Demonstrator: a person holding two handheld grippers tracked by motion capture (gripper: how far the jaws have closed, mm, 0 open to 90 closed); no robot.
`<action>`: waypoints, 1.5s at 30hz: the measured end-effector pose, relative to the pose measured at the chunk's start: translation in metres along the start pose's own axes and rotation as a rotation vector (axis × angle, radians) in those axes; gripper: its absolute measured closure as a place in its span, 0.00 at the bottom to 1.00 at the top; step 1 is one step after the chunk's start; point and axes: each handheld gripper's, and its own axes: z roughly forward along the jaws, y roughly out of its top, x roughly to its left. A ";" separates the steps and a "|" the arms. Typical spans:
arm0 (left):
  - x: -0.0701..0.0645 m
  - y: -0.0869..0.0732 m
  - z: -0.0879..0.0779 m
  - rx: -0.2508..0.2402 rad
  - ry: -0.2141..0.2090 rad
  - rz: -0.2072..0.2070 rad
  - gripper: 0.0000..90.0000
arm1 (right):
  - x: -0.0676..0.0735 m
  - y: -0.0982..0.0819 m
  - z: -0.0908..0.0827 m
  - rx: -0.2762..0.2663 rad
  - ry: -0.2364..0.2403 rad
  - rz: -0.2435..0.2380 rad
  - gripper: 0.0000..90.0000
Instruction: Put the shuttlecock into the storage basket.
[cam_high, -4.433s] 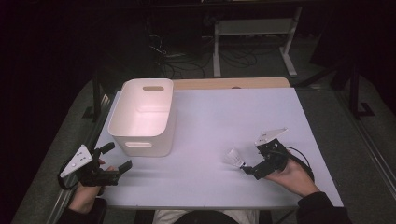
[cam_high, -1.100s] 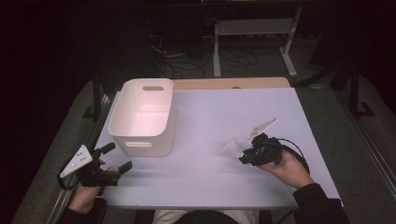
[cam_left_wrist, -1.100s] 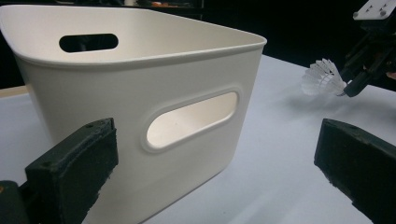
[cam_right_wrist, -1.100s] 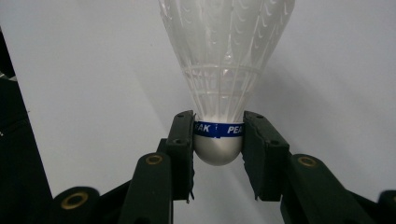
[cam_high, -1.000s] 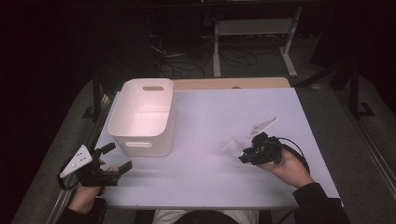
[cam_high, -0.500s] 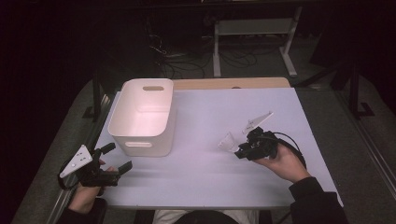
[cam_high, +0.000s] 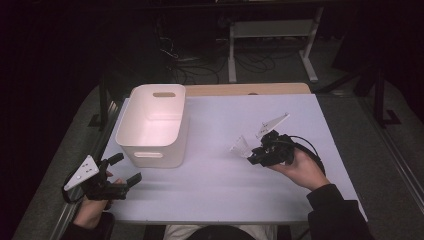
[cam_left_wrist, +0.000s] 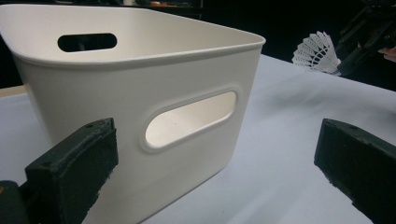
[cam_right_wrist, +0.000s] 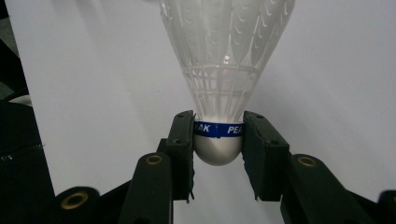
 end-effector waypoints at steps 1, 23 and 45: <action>0.000 0.000 0.000 0.000 0.000 0.000 0.00 | 0.000 0.001 0.000 -0.001 0.001 -0.006 0.71; 0.000 0.000 0.000 0.007 -0.003 0.002 0.00 | 0.005 0.033 -0.006 -0.018 0.004 -0.043 0.71; 0.000 0.000 0.000 0.006 -0.003 0.001 0.00 | 0.003 0.063 -0.015 -0.047 0.007 -0.063 0.71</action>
